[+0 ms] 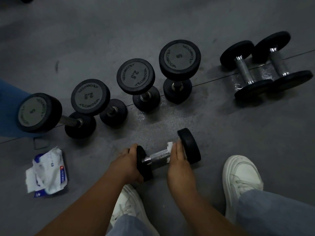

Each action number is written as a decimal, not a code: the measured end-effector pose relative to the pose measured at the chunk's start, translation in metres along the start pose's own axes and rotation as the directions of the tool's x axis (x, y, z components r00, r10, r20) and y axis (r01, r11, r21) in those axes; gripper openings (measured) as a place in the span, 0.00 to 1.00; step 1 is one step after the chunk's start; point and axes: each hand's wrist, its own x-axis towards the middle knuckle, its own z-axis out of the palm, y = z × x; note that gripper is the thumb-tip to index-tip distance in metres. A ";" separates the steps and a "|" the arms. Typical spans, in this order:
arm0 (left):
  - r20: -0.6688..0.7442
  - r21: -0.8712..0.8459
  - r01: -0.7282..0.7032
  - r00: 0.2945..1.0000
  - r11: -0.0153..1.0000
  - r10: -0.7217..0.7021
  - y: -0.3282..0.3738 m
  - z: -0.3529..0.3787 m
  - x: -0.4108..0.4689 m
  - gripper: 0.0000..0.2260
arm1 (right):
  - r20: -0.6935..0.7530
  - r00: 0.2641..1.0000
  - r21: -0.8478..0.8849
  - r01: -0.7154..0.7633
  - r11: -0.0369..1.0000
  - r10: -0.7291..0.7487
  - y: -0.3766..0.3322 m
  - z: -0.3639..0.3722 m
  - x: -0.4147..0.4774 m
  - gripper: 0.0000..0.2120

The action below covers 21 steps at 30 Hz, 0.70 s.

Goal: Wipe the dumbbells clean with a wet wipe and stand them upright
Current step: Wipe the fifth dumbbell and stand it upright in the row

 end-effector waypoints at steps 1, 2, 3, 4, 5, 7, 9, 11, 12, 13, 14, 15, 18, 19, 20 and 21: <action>0.003 0.002 0.002 1.000 1.000 -0.002 0.001 -0.001 -0.001 0.60 | -0.004 0.999 -0.003 0.032 0.999 -0.032 -0.003 0.003 -0.004 0.37; 0.003 0.004 0.002 1.000 1.000 -0.002 0.001 -0.001 0.000 0.60 | 0.003 0.998 -0.018 0.063 0.998 -0.063 -0.004 0.004 -0.008 0.38; 0.004 0.006 0.004 1.000 1.000 -0.004 0.002 -0.001 0.000 0.60 | -0.033 0.996 -0.042 0.081 0.996 -0.083 -0.002 0.005 -0.009 0.39; 0.007 0.005 0.006 1.000 1.000 -0.006 0.002 -0.001 0.000 0.60 | -0.009 0.996 -0.063 0.083 0.995 -0.083 0.001 0.004 -0.007 0.40; 0.008 0.006 0.007 1.000 1.000 -0.007 0.002 0.000 0.000 0.60 | 0.031 0.997 -0.078 0.079 0.994 -0.076 0.003 0.000 -0.003 0.40; 0.010 0.018 0.000 1.000 1.000 0.000 0.002 -0.001 -0.001 0.60 | 0.080 0.997 -0.075 0.006 0.997 0.000 -0.001 -0.011 0.001 0.37; 0.011 0.019 -0.006 1.000 1.000 0.006 0.002 -0.002 -0.001 0.60 | 0.096 0.995 -0.107 0.045 0.993 -0.035 -0.004 -0.009 -0.001 0.36; 0.012 0.026 -0.013 1.000 1.000 0.013 0.002 -0.005 -0.001 0.60 | 0.114 0.990 -0.098 0.095 0.991 -0.084 -0.003 -0.007 -0.002 0.36; 0.009 0.046 -0.023 1.000 0.999 0.023 0.002 -0.007 -0.001 0.60 | 0.093 0.993 -0.101 0.081 0.992 -0.072 0.000 -0.008 0.000 0.35; 0.004 0.074 -0.038 0.999 0.997 0.038 0.001 -0.010 -0.001 0.60 | 0.077 0.996 -0.101 0.042 0.994 -0.035 0.001 -0.009 0.001 0.36; 0.004 0.099 -0.052 0.999 0.994 0.052 0.001 -0.012 -0.003 0.60 | 0.081 0.997 -0.104 0.002 0.995 0.007 0.000 -0.012 -0.002 0.36; -0.002 0.110 -0.065 0.998 0.992 0.066 0.001 -0.013 -0.006 0.60 | 0.095 0.995 -0.104 -0.001 0.995 0.011 -0.002 -0.013 -0.007 0.36; -0.108 0.109 -0.094 0.988 0.990 0.106 0.004 -0.011 -0.022 0.55 | 0.107 0.990 -0.082 0.105 0.991 -0.096 0.000 -0.008 -0.015 0.37; -0.167 0.119 -0.104 0.978 0.987 0.123 0.006 -0.008 -0.029 0.52 | 0.081 0.993 -0.067 0.095 0.993 -0.089 0.003 -0.009 -0.011 0.37; -0.224 0.136 -0.112 0.964 0.984 0.140 0.007 -0.003 -0.034 0.49 | 0.053 0.997 -0.057 0.055 0.997 -0.052 0.005 -0.010 -0.008 0.37; -0.265 0.150 -0.111 0.953 0.983 0.148 0.008 0.003 -0.038 0.48 | 0.036 0.999 -0.058 0.014 0.998 -0.012 0.004 -0.011 -0.005 0.37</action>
